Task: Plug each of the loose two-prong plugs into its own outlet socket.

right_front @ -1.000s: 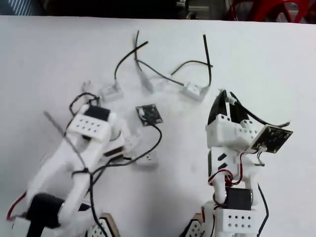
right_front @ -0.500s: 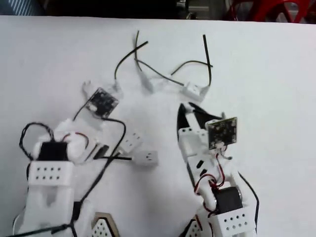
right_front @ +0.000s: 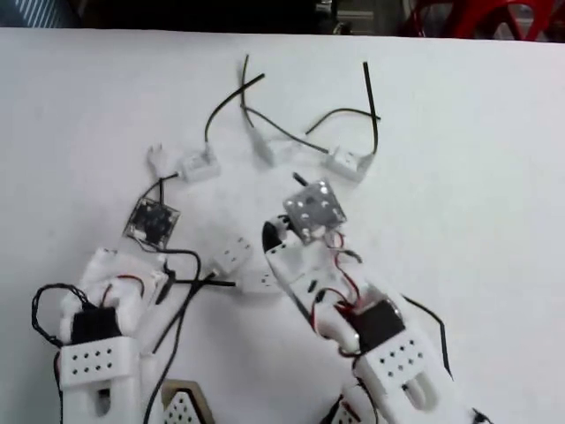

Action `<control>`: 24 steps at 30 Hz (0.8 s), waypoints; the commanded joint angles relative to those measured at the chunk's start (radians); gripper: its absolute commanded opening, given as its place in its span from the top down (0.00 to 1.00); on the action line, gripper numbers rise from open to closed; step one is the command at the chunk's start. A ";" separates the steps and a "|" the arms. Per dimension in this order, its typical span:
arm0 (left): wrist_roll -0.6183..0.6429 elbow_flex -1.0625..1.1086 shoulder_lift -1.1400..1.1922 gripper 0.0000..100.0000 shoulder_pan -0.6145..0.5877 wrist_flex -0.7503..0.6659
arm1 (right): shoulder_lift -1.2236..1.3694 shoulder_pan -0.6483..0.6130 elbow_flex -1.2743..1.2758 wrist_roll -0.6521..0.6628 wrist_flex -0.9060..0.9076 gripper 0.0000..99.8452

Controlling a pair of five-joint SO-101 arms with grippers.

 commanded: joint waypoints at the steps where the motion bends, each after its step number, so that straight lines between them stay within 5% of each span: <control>1: 0.041 0.021 -0.081 0.72 -0.024 -0.026 | 0.131 -0.031 -0.117 0.008 0.005 0.98; 11: 0.037 0.051 -0.108 0.72 -0.025 -0.026 | 0.460 -0.111 -0.275 0.009 -0.008 0.98; 24: 0.037 0.058 -0.108 0.72 -0.025 -0.029 | 0.702 -0.122 -0.216 0.025 -0.297 0.98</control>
